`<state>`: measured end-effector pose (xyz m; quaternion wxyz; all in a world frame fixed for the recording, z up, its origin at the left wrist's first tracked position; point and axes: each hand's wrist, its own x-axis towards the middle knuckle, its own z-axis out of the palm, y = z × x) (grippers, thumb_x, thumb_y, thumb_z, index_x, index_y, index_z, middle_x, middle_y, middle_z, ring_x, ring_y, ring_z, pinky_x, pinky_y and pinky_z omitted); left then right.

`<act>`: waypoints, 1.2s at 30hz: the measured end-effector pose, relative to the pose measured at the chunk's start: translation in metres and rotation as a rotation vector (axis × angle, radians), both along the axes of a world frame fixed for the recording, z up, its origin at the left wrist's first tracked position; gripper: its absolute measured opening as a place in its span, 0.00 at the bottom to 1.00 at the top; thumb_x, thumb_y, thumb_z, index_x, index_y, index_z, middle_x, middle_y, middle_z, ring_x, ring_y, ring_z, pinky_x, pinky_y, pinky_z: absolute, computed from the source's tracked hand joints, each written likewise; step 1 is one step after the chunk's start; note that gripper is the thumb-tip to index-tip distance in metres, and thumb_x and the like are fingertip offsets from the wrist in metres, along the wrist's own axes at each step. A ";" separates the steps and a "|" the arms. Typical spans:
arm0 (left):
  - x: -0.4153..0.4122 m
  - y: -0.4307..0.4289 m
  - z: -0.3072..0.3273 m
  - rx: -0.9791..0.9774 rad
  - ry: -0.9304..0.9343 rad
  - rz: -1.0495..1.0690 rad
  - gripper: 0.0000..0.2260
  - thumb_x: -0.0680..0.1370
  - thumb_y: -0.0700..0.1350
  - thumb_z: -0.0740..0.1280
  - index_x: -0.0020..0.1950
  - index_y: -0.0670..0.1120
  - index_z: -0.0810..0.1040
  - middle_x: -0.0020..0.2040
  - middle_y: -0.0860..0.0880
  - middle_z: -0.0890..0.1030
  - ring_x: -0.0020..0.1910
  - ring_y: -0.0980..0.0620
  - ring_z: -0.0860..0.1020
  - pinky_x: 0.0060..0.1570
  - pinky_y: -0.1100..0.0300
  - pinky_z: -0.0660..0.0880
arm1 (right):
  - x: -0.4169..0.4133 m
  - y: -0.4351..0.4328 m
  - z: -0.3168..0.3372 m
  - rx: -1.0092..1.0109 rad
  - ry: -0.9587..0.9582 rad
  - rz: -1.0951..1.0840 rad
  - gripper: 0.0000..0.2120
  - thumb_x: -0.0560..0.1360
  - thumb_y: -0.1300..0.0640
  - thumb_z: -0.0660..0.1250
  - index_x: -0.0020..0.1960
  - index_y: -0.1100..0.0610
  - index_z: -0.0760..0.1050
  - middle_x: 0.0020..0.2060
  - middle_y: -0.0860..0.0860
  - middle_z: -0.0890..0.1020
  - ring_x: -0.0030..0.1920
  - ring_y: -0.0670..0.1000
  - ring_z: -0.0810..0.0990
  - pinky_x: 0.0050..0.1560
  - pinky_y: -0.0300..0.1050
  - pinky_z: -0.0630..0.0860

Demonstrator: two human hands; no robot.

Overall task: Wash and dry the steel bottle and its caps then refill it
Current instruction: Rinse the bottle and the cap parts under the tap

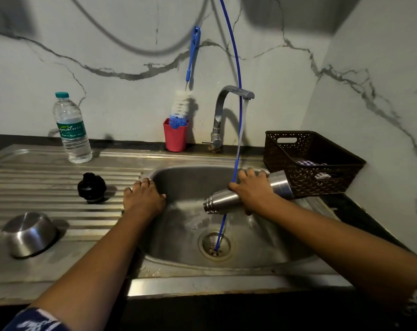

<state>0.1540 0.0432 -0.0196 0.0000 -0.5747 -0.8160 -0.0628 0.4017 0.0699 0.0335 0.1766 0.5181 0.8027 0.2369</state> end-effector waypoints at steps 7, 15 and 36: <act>0.002 -0.001 0.002 0.006 0.016 -0.001 0.29 0.80 0.57 0.56 0.77 0.44 0.57 0.77 0.46 0.59 0.75 0.45 0.57 0.70 0.47 0.57 | -0.017 -0.006 0.054 0.253 -0.079 0.193 0.24 0.74 0.50 0.66 0.69 0.48 0.65 0.65 0.58 0.66 0.66 0.59 0.64 0.63 0.57 0.64; 0.002 -0.001 0.001 0.005 0.004 -0.003 0.30 0.80 0.58 0.56 0.77 0.43 0.57 0.77 0.46 0.59 0.75 0.45 0.57 0.71 0.47 0.56 | -0.022 -0.020 0.059 0.378 -0.070 0.360 0.22 0.76 0.53 0.62 0.69 0.52 0.64 0.64 0.58 0.66 0.66 0.59 0.63 0.64 0.56 0.62; 0.002 0.003 -0.002 -0.008 -0.015 0.006 0.31 0.80 0.59 0.56 0.78 0.45 0.54 0.79 0.47 0.54 0.77 0.47 0.52 0.72 0.46 0.53 | 0.018 0.061 -0.048 -0.321 1.576 -0.419 0.46 0.59 0.55 0.80 0.71 0.54 0.59 0.62 0.55 0.74 0.59 0.58 0.75 0.59 0.55 0.75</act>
